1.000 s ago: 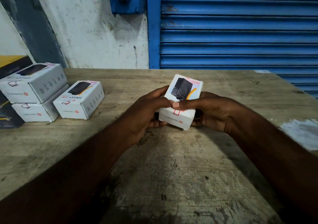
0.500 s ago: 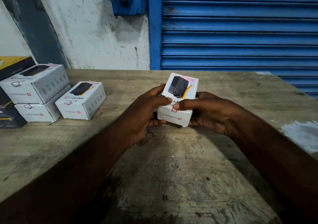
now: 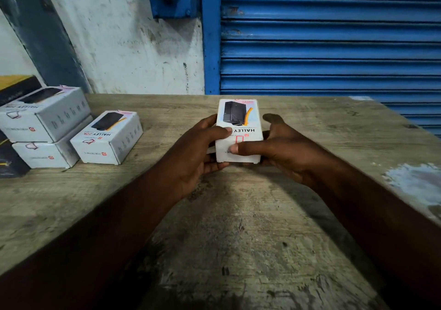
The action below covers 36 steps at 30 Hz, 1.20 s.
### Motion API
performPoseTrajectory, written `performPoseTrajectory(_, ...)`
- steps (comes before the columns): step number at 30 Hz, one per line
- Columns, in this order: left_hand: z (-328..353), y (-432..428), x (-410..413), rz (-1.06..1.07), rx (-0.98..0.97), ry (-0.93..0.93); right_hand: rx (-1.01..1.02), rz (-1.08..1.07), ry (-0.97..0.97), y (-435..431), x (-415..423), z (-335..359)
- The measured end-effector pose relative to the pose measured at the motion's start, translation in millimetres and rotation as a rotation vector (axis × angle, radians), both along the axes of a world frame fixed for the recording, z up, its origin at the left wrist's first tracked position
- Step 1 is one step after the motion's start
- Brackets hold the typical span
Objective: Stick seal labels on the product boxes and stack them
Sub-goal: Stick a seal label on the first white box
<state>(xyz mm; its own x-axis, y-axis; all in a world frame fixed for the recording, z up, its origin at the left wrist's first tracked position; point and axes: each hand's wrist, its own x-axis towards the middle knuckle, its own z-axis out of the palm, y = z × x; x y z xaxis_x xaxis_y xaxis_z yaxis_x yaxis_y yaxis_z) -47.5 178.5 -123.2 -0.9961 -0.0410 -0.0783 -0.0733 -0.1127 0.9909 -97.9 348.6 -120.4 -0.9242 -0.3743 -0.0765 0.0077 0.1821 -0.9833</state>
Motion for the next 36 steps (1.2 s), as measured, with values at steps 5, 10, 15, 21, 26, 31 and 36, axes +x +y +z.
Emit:
performPoseTrajectory(5,2,-2,0,0.052,-0.002,-0.031,0.279,-0.102,0.361,2,1,2)
performPoseTrajectory(10,3,1,0,0.117,-0.072,0.048,0.224,-0.026,0.55,1,1,-1)
performPoseTrajectory(15,5,5,3,0.184,-0.212,0.202,-0.003,0.01,0.539,-4,-1,-9)
performPoseTrajectory(21,-5,3,3,0.182,-0.378,0.231,-0.049,0.019,0.426,-2,-8,-9)
performPoseTrajectory(26,-9,0,2,0.279,-0.568,0.306,-0.046,0.031,0.393,-2,-8,-9)
performPoseTrajectory(31,-10,-1,0,0.295,-0.669,0.33,-0.035,0.013,0.43,-3,-6,-9)
performPoseTrajectory(36,-9,-3,0,0.239,-0.614,0.295,-0.041,-0.017,0.44,-3,-6,-11)
